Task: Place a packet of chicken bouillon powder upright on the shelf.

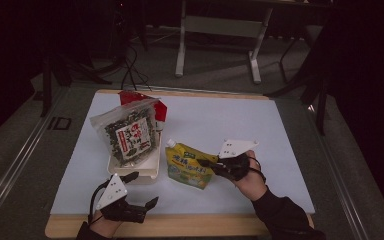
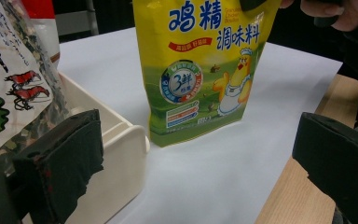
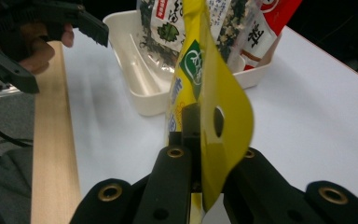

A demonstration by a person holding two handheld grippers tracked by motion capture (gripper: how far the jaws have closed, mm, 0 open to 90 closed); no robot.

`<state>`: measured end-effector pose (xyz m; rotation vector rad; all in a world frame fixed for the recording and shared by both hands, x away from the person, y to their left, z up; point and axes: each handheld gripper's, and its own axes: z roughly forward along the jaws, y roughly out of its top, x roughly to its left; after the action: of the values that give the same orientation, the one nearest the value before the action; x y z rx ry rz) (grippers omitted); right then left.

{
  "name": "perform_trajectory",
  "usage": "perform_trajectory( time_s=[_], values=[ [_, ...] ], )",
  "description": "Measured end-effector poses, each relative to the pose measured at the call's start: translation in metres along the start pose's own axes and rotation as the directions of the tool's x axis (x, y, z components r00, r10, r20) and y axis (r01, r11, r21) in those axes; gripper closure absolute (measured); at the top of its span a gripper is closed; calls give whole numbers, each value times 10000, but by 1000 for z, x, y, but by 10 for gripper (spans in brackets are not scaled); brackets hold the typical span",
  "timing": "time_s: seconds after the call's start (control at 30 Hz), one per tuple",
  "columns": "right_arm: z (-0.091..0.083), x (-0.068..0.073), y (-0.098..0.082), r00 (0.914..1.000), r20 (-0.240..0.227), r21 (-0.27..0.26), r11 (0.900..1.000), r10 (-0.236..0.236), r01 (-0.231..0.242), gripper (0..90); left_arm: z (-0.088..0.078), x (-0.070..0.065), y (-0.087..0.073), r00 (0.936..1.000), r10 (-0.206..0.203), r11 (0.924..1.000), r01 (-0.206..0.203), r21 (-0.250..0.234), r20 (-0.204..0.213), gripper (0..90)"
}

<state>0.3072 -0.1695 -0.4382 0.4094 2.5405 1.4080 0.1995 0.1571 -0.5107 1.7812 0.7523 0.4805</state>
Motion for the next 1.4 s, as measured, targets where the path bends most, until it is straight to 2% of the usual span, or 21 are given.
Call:
perform_trajectory(
  time_s=[0.17,0.5,0.7,0.77,0.8,0.93,1.0,1.13,1.23,1.4],
  values=[
    [-3,-1,7,10000,-30,-24,10000,-29,29,900,0,1,0,10000,17,10000,-17,-12,-3,31],
    [-22,-14,40,9979,402,-678,9962,-514,541,900,-2,-1,1,9999,127,9997,-129,-199,-95,31],
    [-24,-22,58,9979,396,-1076,9926,-520,560,900,-4,-2,2,9998,180,9988,-176,-454,85,31],
    [-24,-23,61,9979,396,-1150,9918,-519,561,900,-3,-3,2,9995,283,9989,-278,-376,117,31],
    [-22,-25,68,9979,353,-1307,9897,-542,584,900,-2,-3,1,9995,277,9990,-271,-362,167,31],
    [-17,-25,77,9977,274,-1450,9873,-617,650,900,-1,-4,1,9984,364,9989,-351,-304,438,31],
    [-9,-25,86,9974,129,-1565,9850,-712,723,900,0,-7,0,9950,443,9985,-412,-363,893,31],
    [1,-23,95,9968,-232,-1718,9825,-769,718,900,1,-11,0,9893,751,9968,-709,-378,1249,31],
    [11,-21,100,9954,-440,-1730,9820,-846,758,900,2,-12,0,9866,770,9968,-731,-324,1438,31],
    [29,-15,108,9916,-845,-1746,9812,-983,824,900,3,-13,-2,9855,807,9966,-776,-267,1493,31]
  ],
)
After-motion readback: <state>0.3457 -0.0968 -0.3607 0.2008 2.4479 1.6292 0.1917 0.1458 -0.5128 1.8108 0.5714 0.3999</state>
